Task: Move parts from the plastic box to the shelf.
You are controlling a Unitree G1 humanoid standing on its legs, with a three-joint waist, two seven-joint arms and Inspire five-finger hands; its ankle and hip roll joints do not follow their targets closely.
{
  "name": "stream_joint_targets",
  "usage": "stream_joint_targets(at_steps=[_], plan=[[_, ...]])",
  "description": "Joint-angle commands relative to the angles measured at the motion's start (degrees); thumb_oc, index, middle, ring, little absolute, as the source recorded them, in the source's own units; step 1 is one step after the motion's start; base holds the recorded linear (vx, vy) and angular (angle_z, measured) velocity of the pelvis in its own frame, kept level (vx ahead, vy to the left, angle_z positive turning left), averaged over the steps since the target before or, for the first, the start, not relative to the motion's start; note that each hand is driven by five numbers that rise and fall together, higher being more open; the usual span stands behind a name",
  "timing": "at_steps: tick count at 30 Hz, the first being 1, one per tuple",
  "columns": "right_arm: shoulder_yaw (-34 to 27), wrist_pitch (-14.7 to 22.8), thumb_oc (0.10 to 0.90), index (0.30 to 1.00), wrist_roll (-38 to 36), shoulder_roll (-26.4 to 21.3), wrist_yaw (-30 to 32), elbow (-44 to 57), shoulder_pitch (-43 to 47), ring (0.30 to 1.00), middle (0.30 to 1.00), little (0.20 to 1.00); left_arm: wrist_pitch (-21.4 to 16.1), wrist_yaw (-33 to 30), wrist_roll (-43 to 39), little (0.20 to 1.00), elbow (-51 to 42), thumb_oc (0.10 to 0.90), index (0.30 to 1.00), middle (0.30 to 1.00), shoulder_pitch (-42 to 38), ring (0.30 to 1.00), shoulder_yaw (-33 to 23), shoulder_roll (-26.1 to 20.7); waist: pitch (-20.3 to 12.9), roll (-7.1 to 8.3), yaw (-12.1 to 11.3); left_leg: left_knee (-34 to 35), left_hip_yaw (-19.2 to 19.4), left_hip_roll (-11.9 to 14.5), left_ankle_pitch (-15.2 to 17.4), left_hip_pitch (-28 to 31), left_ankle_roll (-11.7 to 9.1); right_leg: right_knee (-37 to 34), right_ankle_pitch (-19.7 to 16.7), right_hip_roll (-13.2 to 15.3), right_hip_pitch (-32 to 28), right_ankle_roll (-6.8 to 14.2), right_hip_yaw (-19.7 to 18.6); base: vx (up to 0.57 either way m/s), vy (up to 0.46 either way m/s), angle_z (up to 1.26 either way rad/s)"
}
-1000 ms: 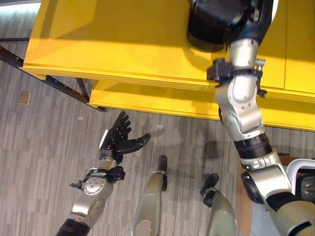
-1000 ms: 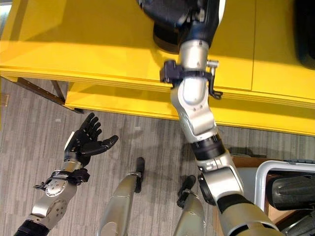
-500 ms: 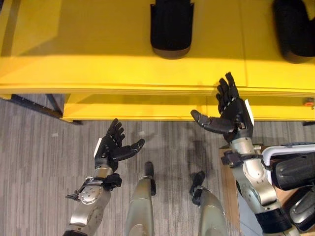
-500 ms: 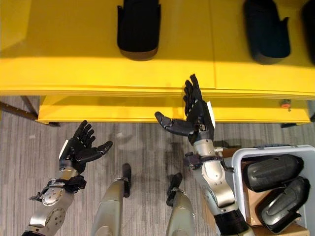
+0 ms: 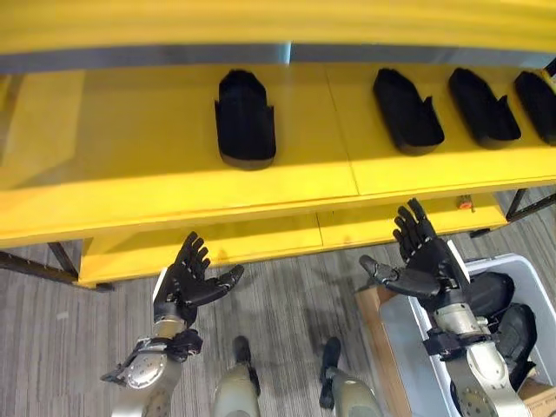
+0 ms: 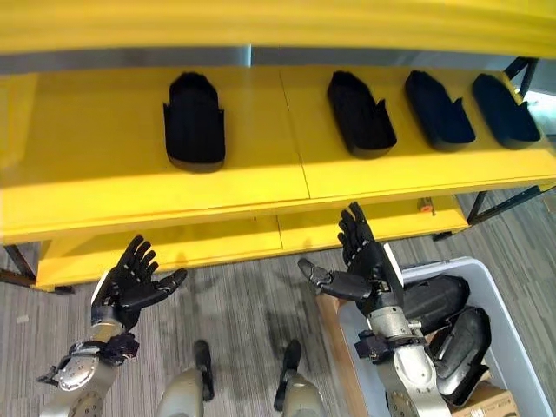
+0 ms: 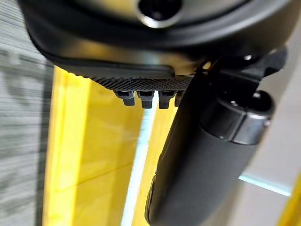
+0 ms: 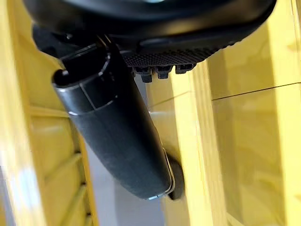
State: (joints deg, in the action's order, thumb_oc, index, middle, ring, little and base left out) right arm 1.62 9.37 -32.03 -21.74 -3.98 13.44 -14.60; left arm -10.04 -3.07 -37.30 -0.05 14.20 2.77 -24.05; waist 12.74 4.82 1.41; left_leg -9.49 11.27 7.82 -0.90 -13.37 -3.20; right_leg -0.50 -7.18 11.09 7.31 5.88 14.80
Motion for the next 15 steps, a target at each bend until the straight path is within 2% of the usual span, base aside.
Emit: stream_joint_targets(at_steps=[1,8,15], plan=[[-2.4,2.9,0.9,1.0,-0.3,-0.7,-1.3,0.9,2.3,1.0,1.0,1.0,-4.2,2.4,3.1,1.0,-3.5,0.9,1.0,1.0,-0.5,1.0,-1.8,0.3,-5.6,-2.13,-0.2,10.3,-2.1,2.4,-3.4,4.8,-2.5,2.0,6.8,-0.3,-3.0,2.6,-0.6,0.04,0.02,-0.06],[-1.1,2.1,0.9,1.0,-1.5,1.9,-0.6,-2.1,1.9,1.0,1.0,1.0,-4.0,1.8,3.5,1.0,-2.5,0.9,1.0,1.0,-1.1,1.0,-1.8,2.1,-8.3,-2.91,-0.2,14.1,-1.1,2.4,-4.5,8.2,-2.7,-1.0,5.8,-0.4,-5.9,3.0,-0.9,0.02,0.014,-0.04],[0.1,2.1,0.9,1.0,-2.3,2.3,-0.3,-2.4,3.1,1.0,1.0,1.0,-3.6,1.7,4.2,1.0,-1.5,0.9,1.0,1.0,-2.9,1.0,-0.2,3.3,-10.0,-3.35,0.1,14.5,-0.4,3.0,-4.3,9.9,-2.9,-2.6,5.6,-0.9,-7.6,2.9,-1.7,0.0,-0.004,-0.01]])
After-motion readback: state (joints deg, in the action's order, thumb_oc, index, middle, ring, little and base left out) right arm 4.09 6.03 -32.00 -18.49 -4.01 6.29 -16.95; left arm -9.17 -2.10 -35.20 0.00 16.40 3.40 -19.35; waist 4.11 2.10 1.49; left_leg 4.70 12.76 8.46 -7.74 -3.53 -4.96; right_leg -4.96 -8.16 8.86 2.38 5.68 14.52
